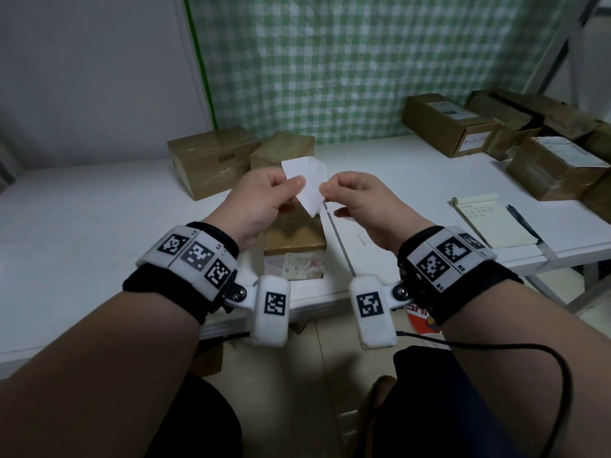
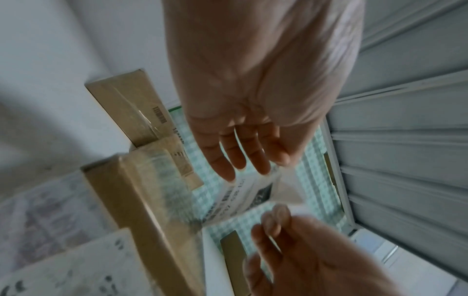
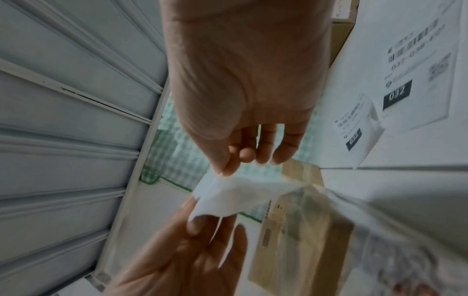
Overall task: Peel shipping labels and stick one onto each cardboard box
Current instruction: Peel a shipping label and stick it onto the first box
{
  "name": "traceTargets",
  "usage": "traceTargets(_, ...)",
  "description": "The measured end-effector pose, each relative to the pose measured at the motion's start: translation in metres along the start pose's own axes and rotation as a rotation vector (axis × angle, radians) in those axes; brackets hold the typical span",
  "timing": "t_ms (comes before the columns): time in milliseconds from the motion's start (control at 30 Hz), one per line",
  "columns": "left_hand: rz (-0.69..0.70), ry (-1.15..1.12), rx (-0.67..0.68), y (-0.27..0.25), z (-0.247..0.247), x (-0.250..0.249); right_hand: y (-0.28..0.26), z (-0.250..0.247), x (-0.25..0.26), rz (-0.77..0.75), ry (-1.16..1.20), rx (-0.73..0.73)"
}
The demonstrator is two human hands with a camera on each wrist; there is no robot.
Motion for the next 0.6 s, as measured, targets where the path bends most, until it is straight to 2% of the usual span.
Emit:
traceTargets(200,0.005,0.018,0.004,0.002,-0.003,0.005,-0.002,-0.009,-0.008,0.036,-0.062,-0.065)
traceTargets(400,-0.011,0.04,0.016,0.003,-0.005,0.006,-0.006,-0.006,-0.005,0.082,-0.006,0.041)
traceTargets(600,-0.061,-0.084,0.07,-0.007,0.0,-0.001,-0.003,0.001,0.002,0.03,0.067,0.015)
Point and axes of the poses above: each hand's wrist, its own y-axis towards the middle knuckle, its own z-axis out of the palm, x = y × z, the point moved 1 cm from there along y, towards the middle knuckle, and after that the axes turned 12 degrees about -z, right-handed, at the moved point
